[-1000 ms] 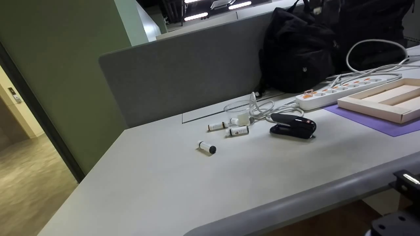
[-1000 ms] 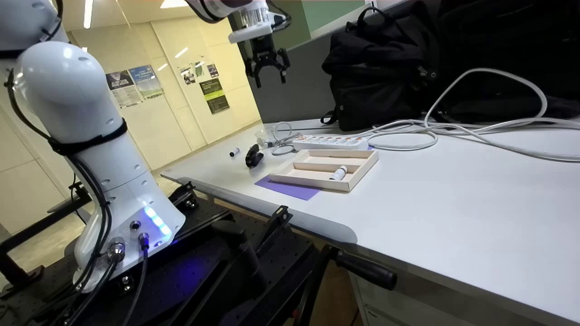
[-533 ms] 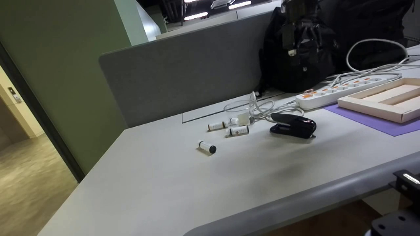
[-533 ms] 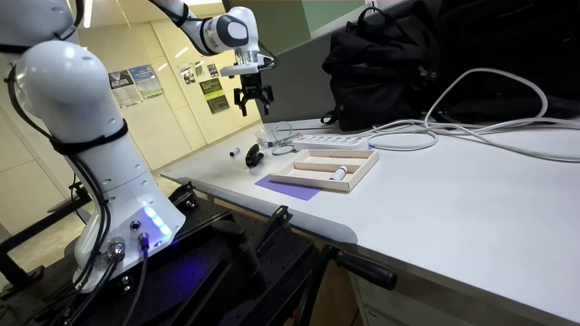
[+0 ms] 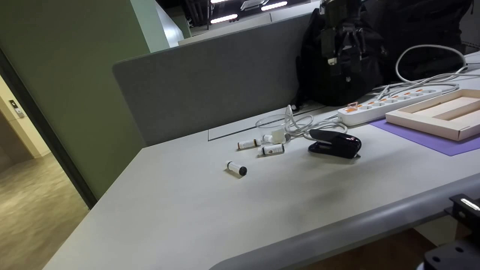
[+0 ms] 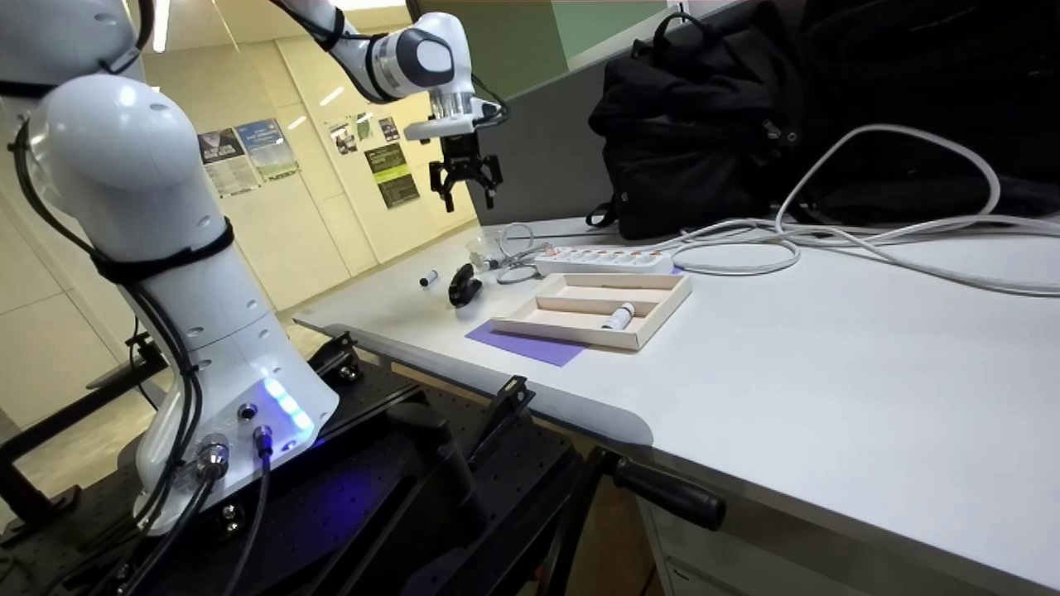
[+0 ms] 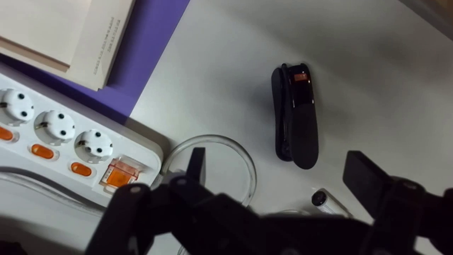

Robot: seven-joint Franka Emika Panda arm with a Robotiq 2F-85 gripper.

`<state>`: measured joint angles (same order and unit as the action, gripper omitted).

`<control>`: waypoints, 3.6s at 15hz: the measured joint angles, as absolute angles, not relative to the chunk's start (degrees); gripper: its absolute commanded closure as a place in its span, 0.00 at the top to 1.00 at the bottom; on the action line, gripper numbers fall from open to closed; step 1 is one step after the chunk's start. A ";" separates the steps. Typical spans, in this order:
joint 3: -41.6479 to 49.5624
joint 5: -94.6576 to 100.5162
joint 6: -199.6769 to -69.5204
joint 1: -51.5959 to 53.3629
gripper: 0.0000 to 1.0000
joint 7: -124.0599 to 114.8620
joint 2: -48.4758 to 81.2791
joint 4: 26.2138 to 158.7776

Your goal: Push down on the black stapler

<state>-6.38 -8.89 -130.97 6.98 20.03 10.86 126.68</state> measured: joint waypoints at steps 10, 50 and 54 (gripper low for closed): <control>-11.23 -8.92 -146.69 8.96 0.04 11.72 18.38 126.79; -10.80 -8.08 -131.34 10.67 0.00 4.01 35.92 110.69; -11.99 -9.11 -131.13 10.00 0.25 5.61 33.22 111.00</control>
